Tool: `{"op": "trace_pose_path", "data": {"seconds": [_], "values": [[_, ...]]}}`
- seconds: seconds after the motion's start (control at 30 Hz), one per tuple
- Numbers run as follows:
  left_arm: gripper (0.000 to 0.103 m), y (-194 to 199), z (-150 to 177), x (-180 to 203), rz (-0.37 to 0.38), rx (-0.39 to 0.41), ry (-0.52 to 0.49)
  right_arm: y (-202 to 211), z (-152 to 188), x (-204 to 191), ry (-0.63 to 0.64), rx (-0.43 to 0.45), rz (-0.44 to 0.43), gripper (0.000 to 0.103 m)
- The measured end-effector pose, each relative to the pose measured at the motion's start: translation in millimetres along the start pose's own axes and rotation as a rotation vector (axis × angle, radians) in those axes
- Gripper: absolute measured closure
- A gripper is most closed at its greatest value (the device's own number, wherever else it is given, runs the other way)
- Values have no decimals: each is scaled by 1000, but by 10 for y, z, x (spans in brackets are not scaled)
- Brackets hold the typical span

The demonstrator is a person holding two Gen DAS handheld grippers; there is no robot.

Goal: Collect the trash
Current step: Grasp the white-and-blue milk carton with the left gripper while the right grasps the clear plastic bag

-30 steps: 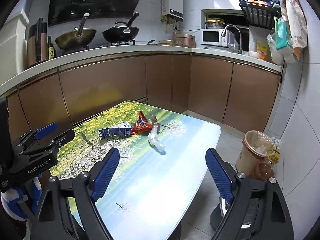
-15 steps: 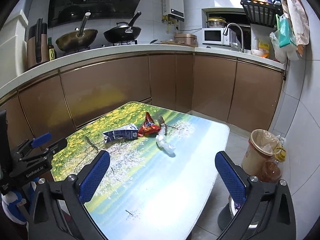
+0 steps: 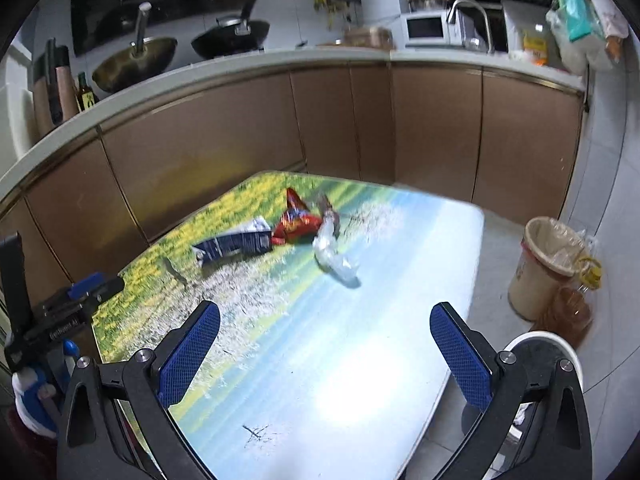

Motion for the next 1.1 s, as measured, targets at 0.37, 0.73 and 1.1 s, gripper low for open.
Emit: {"op": "trace_pose_path", "data": {"seconds": [0.37,0.73,1.1], "values": [[33,-791,-644,159,39,-78,-144,-829,-315,-40,52,-103,-64,0],[33,-1709,-998,276,37,-219,-221,-1797,-727,-79,151,-223,-49,2],[41,-1939,-877,388,93,-283,-196,-2198,-732,-15,161,-309,-70,33]]}}
Point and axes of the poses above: each gripper's, at about its wrist camera, not at the fingertips, and y roughly against the way its jaws point, x to its right, z to its underside, the point moved 8 cm from there along -y, roughly the way its jaws point, and after that the axes turned 12 degrees about -x, right-handed, at the moved point
